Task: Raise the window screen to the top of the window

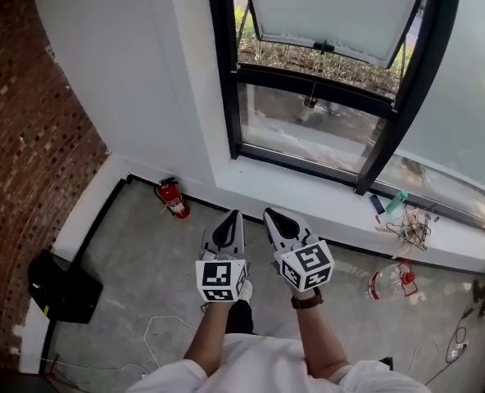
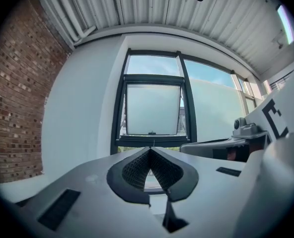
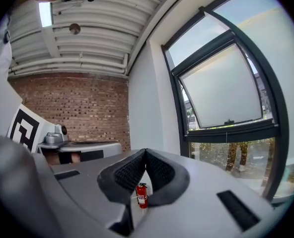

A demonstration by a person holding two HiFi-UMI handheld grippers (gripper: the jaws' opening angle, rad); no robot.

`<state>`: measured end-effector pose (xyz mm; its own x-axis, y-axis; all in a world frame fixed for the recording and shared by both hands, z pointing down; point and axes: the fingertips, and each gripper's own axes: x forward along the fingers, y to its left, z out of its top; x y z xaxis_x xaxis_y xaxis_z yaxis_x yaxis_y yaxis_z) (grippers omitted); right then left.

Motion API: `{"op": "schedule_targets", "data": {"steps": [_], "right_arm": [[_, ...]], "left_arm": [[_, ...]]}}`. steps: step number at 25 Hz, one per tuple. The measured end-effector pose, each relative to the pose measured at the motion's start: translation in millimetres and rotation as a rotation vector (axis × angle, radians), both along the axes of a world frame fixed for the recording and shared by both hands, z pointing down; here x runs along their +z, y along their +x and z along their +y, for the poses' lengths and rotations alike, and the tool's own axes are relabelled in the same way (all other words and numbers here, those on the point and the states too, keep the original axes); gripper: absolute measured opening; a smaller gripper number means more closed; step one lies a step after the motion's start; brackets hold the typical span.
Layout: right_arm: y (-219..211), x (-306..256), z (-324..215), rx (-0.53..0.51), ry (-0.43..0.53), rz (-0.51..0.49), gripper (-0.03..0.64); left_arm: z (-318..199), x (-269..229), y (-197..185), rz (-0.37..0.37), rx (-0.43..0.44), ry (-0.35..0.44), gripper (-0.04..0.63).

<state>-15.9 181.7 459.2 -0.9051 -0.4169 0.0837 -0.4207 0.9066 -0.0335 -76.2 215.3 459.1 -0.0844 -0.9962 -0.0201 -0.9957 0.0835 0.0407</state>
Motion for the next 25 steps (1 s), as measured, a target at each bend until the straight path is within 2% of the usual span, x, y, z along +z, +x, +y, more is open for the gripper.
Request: {"op": "schedule_targets", "data": {"steps": [1,5,8,9,12,14,17,22,25], "right_arm": [[-8,-5,-23,0.027,0.017,-0.013,0.003],[-25,-47,-102,0.265,0.170,-0.096,0.002],[-32,-60,-152,0.433,0.184,-0.114,0.002],[-35,-59,-165,0.457,0.176,-0.122,0.003],[-43,-47,-196,0.453,0.159,-0.101,0.003],[-44,-39,-216,0.449,0.148,-0.066,0.003],[-41,-34,-254,0.448,0.135,-0.062,0.002],[-35,-31,-335,0.446,0.149,-0.099,0.003],[-36,-32,-398,0.402,0.137,-0.100,0.002]], "left_arm": [[-23,-1,-9,0.006,0.019,0.001,0.002],[-98,-26,-57,0.033,0.057,0.059,0.000],[-144,-48,-89,0.048,0.099,0.115,0.000],[-158,-49,-94,0.050,0.115,0.119,0.000],[-200,-30,-97,0.071,0.183,0.065,0.000],[-226,-21,-83,0.085,0.266,0.037,0.000],[-265,-25,-58,0.066,0.361,0.067,0.000],[-348,-18,-42,0.049,0.370,0.071,0.000],[-410,-19,-38,0.030,0.358,0.064,0.000]]}}
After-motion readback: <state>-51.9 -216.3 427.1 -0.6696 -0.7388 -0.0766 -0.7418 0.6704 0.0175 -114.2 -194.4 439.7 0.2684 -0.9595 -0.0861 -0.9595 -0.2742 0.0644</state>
